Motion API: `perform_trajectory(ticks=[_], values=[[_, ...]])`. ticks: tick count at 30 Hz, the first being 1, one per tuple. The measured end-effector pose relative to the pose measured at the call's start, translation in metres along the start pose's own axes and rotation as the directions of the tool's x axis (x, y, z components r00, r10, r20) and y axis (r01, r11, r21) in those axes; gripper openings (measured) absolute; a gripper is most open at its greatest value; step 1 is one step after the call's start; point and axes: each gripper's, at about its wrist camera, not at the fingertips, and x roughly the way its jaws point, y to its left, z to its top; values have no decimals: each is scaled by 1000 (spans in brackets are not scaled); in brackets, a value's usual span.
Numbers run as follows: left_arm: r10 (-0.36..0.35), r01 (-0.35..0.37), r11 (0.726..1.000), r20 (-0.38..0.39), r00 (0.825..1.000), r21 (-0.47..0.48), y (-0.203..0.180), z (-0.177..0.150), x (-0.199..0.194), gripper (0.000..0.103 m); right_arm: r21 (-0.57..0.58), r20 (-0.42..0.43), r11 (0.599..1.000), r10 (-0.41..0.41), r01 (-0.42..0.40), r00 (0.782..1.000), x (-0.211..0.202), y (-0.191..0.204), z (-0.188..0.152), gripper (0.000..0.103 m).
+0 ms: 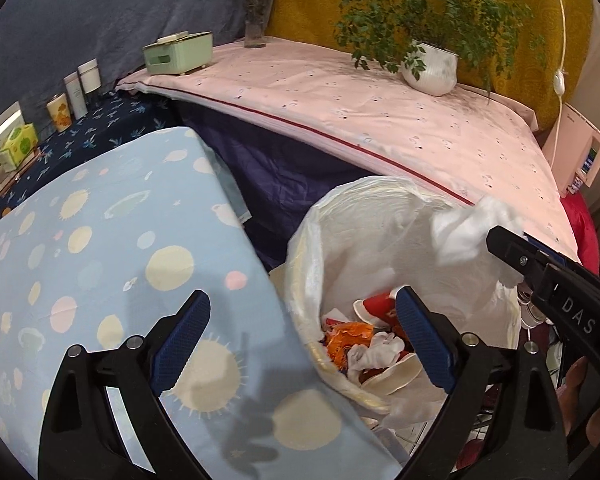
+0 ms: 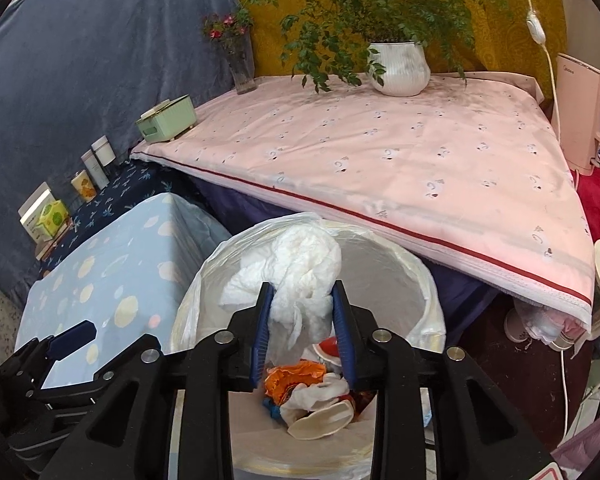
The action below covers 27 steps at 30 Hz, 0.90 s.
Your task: Collect trash
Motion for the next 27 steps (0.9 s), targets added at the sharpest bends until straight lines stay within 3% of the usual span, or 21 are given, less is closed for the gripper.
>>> perform_trajectory(ticks=[7,17,27], values=[[30,-30,998,3,1000,-46,23,-8,-7,90,-47,0,999,7,-7,1000,1,22,-1,44],[72,-71,993,6,997,-89,45,-22,-20,90,-91,-6,996,-17,16,1000,-9,40,-3,46],[95,-94,990,4,995,-109,56,-34,-30,91,-160,-5,984,-80,78,997,-23,53,-16,63]])
